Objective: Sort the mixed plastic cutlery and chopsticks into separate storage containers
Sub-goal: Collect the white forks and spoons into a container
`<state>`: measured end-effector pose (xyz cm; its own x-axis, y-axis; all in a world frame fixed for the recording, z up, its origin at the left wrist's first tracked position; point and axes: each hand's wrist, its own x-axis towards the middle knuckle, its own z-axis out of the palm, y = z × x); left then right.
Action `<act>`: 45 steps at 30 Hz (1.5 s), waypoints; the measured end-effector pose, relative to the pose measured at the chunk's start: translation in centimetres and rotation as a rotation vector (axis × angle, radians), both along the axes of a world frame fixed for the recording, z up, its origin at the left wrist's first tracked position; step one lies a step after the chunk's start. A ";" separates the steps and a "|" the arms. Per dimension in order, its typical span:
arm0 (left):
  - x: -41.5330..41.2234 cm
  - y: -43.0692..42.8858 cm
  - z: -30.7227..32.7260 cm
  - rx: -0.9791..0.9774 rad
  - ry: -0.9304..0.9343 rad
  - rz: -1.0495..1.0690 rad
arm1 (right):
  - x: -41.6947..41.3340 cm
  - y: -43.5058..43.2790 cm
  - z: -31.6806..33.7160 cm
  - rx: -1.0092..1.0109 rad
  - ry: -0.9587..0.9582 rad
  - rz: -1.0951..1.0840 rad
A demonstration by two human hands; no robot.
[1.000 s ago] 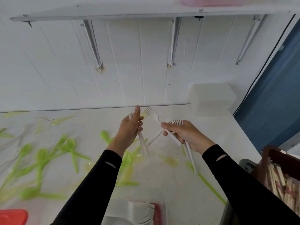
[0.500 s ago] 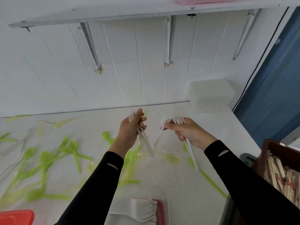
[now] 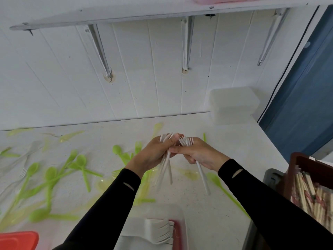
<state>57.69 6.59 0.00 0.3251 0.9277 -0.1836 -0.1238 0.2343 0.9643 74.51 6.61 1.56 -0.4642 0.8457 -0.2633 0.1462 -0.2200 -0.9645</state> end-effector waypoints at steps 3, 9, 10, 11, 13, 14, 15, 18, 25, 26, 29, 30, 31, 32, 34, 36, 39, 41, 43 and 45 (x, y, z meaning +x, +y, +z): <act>-0.1 0.2 -0.3 0.006 0.026 0.041 | -0.1 0.3 -0.3 -0.026 -0.011 -0.020; -0.3 0.9 -0.3 -0.047 0.031 0.332 | 0.2 1.1 -0.5 -0.266 0.031 -0.163; -0.2 0.9 -0.4 -0.048 0.057 0.339 | 0.3 1.1 -0.5 -0.307 0.090 -0.169; -0.2 0.9 -0.5 -0.053 0.075 0.333 | 0.3 1.3 -0.6 -0.329 0.122 -0.181; -0.1 0.9 -0.7 -0.060 0.086 0.287 | 0.1 1.3 -0.6 -0.322 0.141 -0.215; 0.0 0.9 -0.8 -0.057 0.090 0.256 | 0.0 1.3 -0.7 -0.313 0.176 -0.241; 0.1 0.8 -0.8 -0.050 0.085 0.230 | 0.0 1.4 -0.8 -0.316 0.239 -0.264; 0.1 0.8 -1.1 -0.018 0.058 0.175 | 0.3 1.5 -0.7 -0.333 0.341 -0.196; 0.8 0.5 -0.7 -0.064 0.009 0.152 | -0.9 0.4 -1.6 -0.335 0.394 -0.319; 0.9 0.5 -0.9 -0.088 -0.004 0.163 | -1.1 0.2 -1.8 -0.303 0.380 -0.342; 0.8 0.5 -0.9 -0.125 -0.014 0.221 | -1.9 -0.4 -2.2 -0.148 0.235 -0.330; 0.7 0.5 -1.0 -0.135 -0.028 0.244 | -2.1 -0.6 -2.3 -0.079 0.160 -0.293; 0.6 0.6 -1.0 -0.150 -0.063 0.283 | -2.3 -0.9 -2.4 0.006 0.077 -0.242; 0.5 0.6 -0.8 -0.160 -0.099 0.335 | -2.5 -1.2 -2.4 0.089 0.003 -0.184; 0.2 1.0 -0.8 -0.177 -0.170 0.418 | -3.0 -1.7 -2.5 0.178 -0.079 -0.079; 0.2 1.1 -0.6 -0.177 -0.192 0.458 | -3.3 -2.0 -2.7 0.186 -0.097 -0.042; 0.5 1.1 -0.4 -0.183 -0.220 0.504 | -3.2 -1.9 -2.9 0.234 -0.105 -0.050; 0.3 1.0 -0.4 -0.174 -0.256 0.507 | -3.1 -1.7 -3.1 0.250 -0.126 -0.056; 0.1 1.1 -0.5 -0.170 -0.298 0.509 | -3.0 -1.5 -3.2 0.282 -0.156 -0.064; 0.0 1.2 -0.6 -0.168 -0.317 0.515 | -3.0 -1.4 -3.3 0.330 -0.190 -0.087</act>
